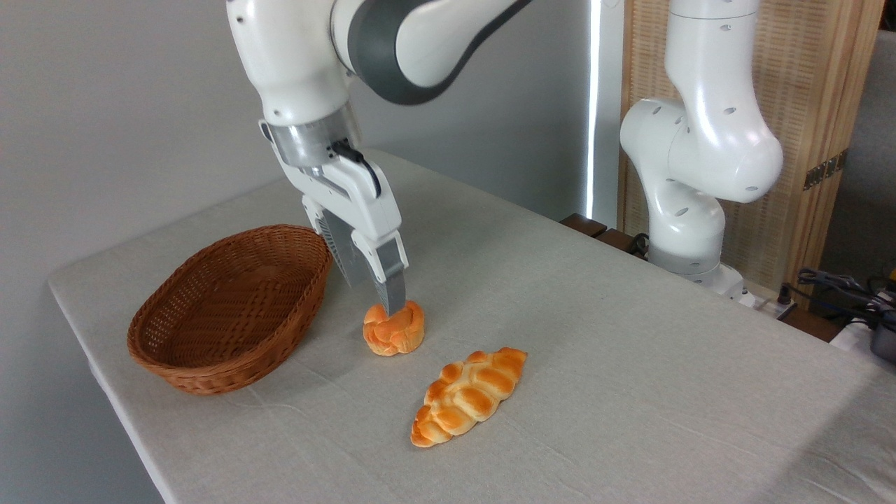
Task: Put bread into the basket
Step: 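Close the gripper on the round bun and lift it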
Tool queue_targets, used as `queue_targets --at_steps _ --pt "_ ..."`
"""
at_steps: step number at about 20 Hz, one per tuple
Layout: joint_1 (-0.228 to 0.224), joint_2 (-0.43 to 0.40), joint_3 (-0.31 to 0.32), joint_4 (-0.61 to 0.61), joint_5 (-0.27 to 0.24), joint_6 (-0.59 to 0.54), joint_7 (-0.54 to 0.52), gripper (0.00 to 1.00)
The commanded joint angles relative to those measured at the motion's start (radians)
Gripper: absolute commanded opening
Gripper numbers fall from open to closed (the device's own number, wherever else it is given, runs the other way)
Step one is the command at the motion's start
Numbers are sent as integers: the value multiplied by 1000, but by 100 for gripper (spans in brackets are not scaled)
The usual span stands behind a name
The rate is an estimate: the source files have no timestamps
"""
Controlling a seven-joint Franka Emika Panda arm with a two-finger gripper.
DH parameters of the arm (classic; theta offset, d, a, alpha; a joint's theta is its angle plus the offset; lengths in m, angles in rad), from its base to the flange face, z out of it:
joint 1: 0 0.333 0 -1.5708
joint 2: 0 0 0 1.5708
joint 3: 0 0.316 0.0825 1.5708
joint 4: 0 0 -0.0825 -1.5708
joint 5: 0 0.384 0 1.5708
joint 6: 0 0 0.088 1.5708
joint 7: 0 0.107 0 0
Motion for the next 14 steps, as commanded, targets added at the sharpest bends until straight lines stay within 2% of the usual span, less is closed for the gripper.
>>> queue_targets --at_steps 1,3,8,14 --pt "-13 -23 0 -104 4 111 20 100" --pt "-31 -19 0 -131 4 151 19 100" --pt "-54 14 0 -143 4 154 19 100" --pt "-56 37 0 -149 7 155 22 100"
